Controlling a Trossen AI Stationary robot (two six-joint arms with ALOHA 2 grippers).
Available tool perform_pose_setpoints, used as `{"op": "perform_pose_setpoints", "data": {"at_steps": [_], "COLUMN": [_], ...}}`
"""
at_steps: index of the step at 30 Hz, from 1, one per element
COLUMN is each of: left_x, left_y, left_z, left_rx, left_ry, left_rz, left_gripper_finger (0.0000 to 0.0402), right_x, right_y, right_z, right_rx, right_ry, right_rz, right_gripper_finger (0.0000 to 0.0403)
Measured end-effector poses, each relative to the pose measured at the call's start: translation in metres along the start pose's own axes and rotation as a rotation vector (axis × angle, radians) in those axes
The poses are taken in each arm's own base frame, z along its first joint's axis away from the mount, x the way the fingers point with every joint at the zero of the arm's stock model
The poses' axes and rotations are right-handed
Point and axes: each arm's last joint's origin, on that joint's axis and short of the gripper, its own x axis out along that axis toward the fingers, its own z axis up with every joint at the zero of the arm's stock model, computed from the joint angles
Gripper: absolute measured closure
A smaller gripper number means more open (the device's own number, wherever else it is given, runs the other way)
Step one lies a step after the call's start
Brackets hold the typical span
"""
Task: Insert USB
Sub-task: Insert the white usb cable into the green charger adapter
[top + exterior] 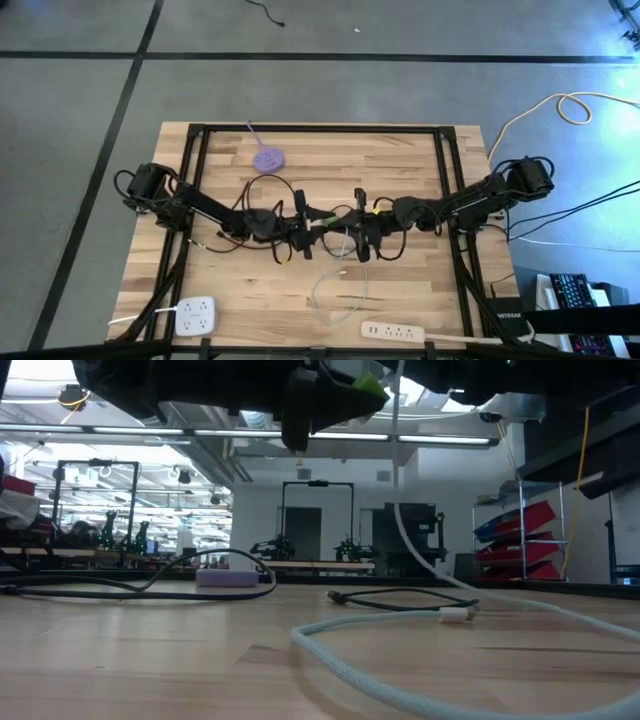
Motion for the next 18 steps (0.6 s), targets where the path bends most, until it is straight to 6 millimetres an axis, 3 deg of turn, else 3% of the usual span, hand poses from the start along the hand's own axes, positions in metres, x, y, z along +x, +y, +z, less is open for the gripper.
{"op": "perform_pose_setpoints", "data": {"at_steps": [5,9,13,18], "left_x": [-0.0002,-0.0004,-0.0001,-0.0004], "left_y": [0.0,-0.0017,0.0006,-0.0011], "left_z": [0.0001,0.0003,0.0007,0.0007], "left_rx": [-0.001,0.013,0.008,0.014], "left_ry": [0.006,-0.005,0.005,0.0], "left_rz": [0.006,-0.018,0.013,-0.007], "left_gripper_finger": [0.0278,0.0278,0.0278,0.0278], "right_x": [0.0,0.0001,0.0,0.0002], "right_y": [-0.0036,-0.0008,-0.0063,-0.0038], "right_z": [-0.0025,-0.004,-0.0033,-0.0044], "right_rx": [0.005,0.008,0.011,-0.009], "right_ry": [0.024,-0.034,0.005,-0.019], "right_rz": [-0.036,0.083,-0.028,0.033], "right_gripper_finger": [0.0393,0.0393,0.0393,0.0393]}}
